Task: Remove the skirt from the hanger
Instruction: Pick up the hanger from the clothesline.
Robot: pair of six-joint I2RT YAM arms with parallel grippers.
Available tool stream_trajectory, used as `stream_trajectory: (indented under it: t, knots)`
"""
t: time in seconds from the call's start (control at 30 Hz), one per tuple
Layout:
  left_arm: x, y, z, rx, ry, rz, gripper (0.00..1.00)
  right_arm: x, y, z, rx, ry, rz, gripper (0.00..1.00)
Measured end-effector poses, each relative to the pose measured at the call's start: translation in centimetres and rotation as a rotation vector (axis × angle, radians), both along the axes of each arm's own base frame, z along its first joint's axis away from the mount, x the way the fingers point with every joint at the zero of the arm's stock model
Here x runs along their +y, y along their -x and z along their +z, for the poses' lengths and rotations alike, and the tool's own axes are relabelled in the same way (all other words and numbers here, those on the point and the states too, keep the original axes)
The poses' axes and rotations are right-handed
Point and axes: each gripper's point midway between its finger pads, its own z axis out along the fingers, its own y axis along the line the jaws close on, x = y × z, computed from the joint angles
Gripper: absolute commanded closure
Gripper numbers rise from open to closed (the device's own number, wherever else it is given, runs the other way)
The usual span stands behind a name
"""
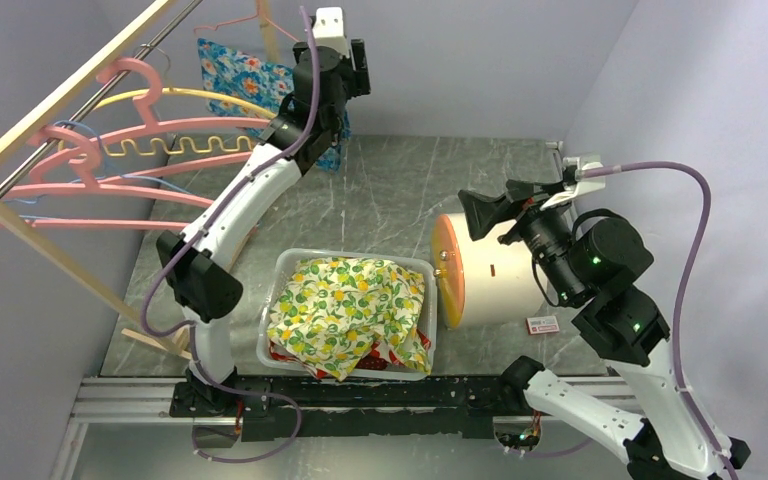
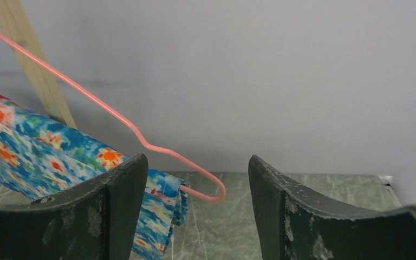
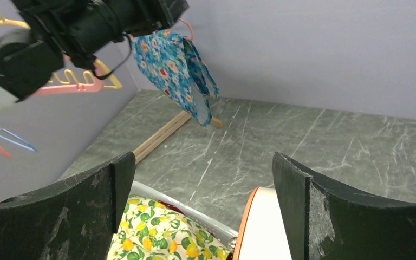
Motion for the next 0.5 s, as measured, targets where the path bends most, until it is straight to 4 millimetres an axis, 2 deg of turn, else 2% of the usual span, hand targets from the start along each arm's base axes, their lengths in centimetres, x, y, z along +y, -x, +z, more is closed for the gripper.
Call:
stream_trajectory:
  t: [0.07, 0.17, 0.27, 0.37, 0.5]
  knots:
    - [-0.1, -1.2, -1.5, 0.015, 0.000, 0.026, 0.31, 0.0, 0.1, 0.1, -0.002, -0.004, 0.005, 0.00]
    - [0.3, -2.4, -2.2, 0.008, 0.020, 0.059, 0.38, -0.1, 0.3, 0.2, -0.006, -0.010, 0.006, 0.00]
    - [1.2, -3.6, -1.8, -0.026, 0.038, 0.085, 0.32, -0.3, 0.5, 0.4, -0.013, -0.016, 0.006, 0.00]
    - [2.0, -4.8, -1.1, -0.058, 0.060, 0.118, 0.32, -0.5, 0.8, 0.7, -0.021, -0.022, 0.005, 0.00]
    - [2.9, -6.0, -1.4, -0.070, 0.072, 0.156, 0.33, -0.8, 1.1, 0.8, -0.028, -0.028, 0.005, 0.00]
